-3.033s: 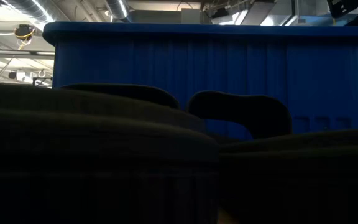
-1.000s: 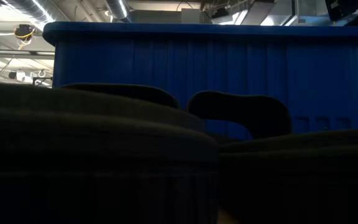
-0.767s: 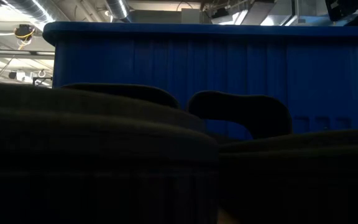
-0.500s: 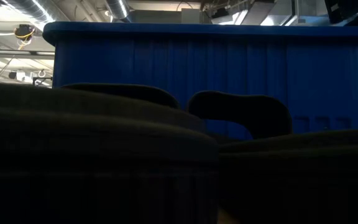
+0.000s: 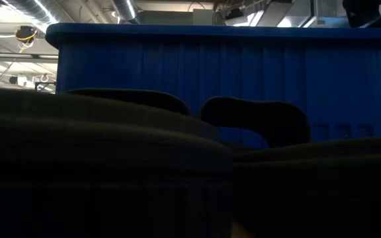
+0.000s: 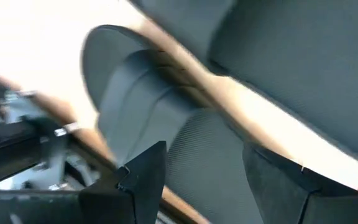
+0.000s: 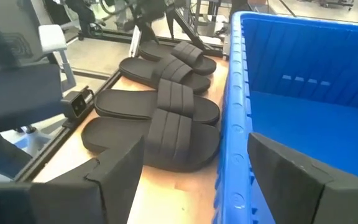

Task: Pick and place slides into bin
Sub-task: Put the black slipper into the blue bin

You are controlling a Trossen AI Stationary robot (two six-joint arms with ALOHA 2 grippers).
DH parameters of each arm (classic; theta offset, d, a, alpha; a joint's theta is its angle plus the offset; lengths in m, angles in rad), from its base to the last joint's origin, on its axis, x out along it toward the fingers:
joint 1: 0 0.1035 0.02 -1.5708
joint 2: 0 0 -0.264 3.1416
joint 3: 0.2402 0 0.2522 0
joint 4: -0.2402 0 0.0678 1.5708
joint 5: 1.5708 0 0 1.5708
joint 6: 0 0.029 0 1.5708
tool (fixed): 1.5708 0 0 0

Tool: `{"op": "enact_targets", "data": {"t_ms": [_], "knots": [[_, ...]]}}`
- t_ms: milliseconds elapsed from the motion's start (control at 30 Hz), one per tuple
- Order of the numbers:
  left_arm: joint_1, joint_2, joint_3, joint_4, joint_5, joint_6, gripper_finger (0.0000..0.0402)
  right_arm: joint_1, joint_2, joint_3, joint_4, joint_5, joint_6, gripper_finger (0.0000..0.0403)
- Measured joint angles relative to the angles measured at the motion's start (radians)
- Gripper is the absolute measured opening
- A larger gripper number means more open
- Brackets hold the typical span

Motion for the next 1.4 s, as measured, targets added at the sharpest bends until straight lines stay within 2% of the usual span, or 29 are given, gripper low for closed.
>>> {"op": "enact_targets", "data": {"t_ms": [133, 433, 800, 1067, 1200, 1400], "knots": [[-0.014, 0.025, 0.009, -0.001, -0.049, 0.008, 0.0205, 0.000, 0.000, 0.000, -0.023, 0.021, 0.006, 0.0284], [-0.008, 0.125, 0.007, -0.002, -0.031, 0.065, 0.0205, -0.003, 0.000, 0.000, -0.024, 0.028, 0.007, 0.0284], [0.000, 0.117, 0.008, -0.002, -0.029, 0.010, 0.0205, -0.003, 0.000, 0.000, -0.023, 0.028, 0.034, 0.0284], [-0.023, 0.115, 0.007, -0.002, 0.003, 0.044, 0.0205, -0.030, 0.000, 0.000, -0.024, 0.028, 0.031, 0.0284], [-0.025, 0.115, 0.007, -0.002, 0.007, 0.034, 0.0194, -0.055, 0.000, 0.000, -0.024, 0.028, 0.030, 0.0284], [-0.016, 0.102, 0.007, -0.001, -0.039, 0.057, 0.0160, -0.091, 0.000, 0.000, -0.024, 0.028, 0.028, 0.0284]]}}
